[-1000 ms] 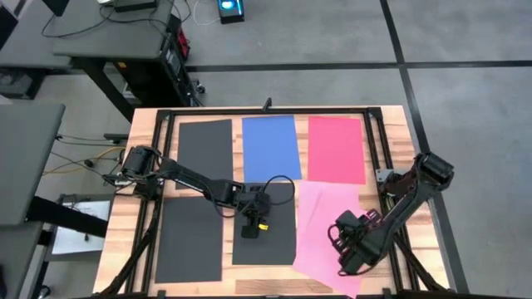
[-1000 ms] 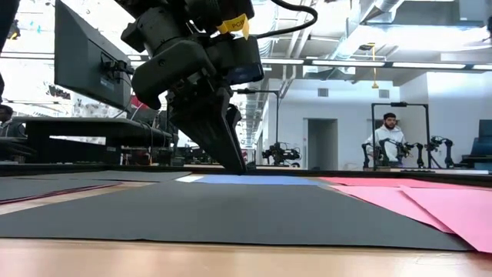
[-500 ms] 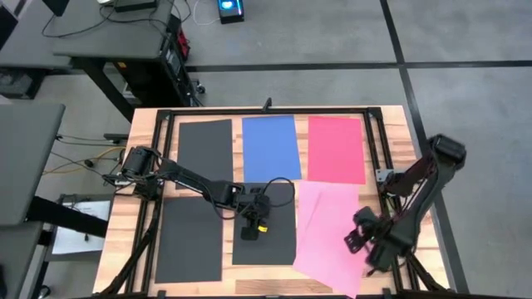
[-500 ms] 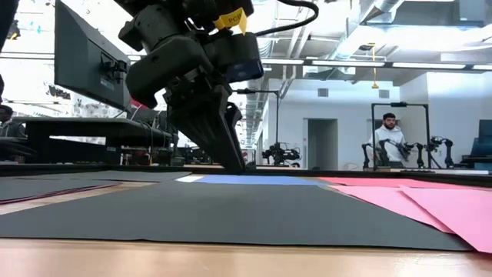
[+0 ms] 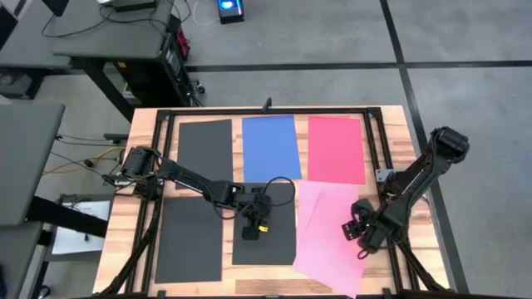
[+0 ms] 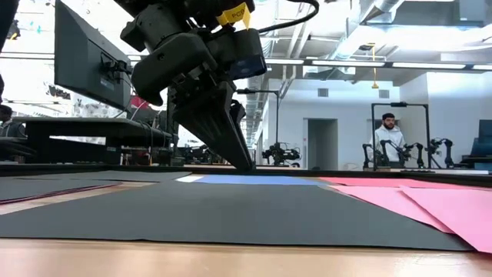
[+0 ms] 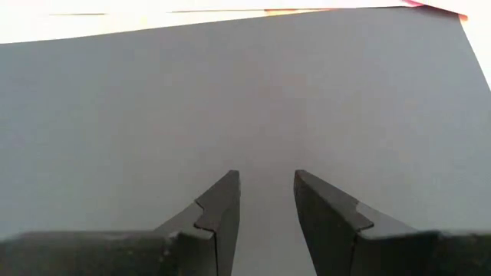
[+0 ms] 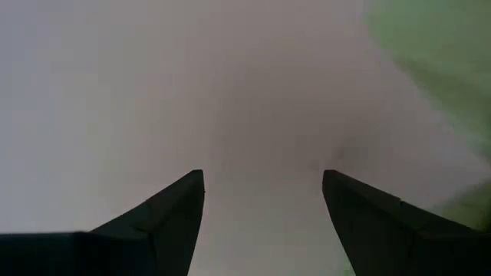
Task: Organize paper
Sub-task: Stack the pink paper on top of the pink paper
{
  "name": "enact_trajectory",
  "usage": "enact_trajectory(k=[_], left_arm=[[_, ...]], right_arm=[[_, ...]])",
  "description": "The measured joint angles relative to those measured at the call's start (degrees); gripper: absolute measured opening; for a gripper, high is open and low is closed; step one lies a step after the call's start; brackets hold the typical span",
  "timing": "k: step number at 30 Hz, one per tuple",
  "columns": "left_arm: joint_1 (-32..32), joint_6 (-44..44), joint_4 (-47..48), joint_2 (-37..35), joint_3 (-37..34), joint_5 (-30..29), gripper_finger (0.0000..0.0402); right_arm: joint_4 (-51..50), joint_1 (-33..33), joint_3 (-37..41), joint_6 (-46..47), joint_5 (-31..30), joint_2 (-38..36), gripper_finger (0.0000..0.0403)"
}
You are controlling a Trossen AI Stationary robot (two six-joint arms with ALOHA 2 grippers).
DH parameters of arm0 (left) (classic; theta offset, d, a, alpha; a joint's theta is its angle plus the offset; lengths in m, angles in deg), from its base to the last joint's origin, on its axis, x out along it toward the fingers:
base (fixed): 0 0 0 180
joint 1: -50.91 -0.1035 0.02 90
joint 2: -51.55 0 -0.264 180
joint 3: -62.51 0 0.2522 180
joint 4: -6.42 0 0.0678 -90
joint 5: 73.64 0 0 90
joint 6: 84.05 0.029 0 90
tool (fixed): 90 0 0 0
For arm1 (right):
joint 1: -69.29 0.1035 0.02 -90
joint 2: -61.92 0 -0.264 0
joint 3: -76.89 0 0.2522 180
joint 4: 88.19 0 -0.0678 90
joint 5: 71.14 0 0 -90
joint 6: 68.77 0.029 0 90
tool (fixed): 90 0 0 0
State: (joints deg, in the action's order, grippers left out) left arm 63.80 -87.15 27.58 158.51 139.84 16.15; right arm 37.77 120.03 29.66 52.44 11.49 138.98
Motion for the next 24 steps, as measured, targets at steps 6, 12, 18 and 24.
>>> enact_trajectory(k=[6, 12, 18, 24], left_arm=[[0.21, -0.25, 0.10, 0.00, 0.00, 0.00, 0.0109], [0.21, -0.19, -0.21, 0.00, 0.00, 0.00, 0.0109], [0.21, 0.73, -0.41, 0.00, 0.00, 0.00, 0.0108], [0.20, 1.79, -0.49, 0.00, 0.00, 0.00, 0.0108]], right_arm=[[3.34, -2.56, 1.91, -2.88, 1.08, -0.28, 0.0253], [2.11, -4.11, 1.88, -11.55, 4.12, -0.23, 0.0253], [-1.87, -6.72, 1.99, -20.42, 4.46, -0.14, 0.0253], [-3.28, -10.46, 2.13, -27.44, 4.29, -0.09, 0.0253]])
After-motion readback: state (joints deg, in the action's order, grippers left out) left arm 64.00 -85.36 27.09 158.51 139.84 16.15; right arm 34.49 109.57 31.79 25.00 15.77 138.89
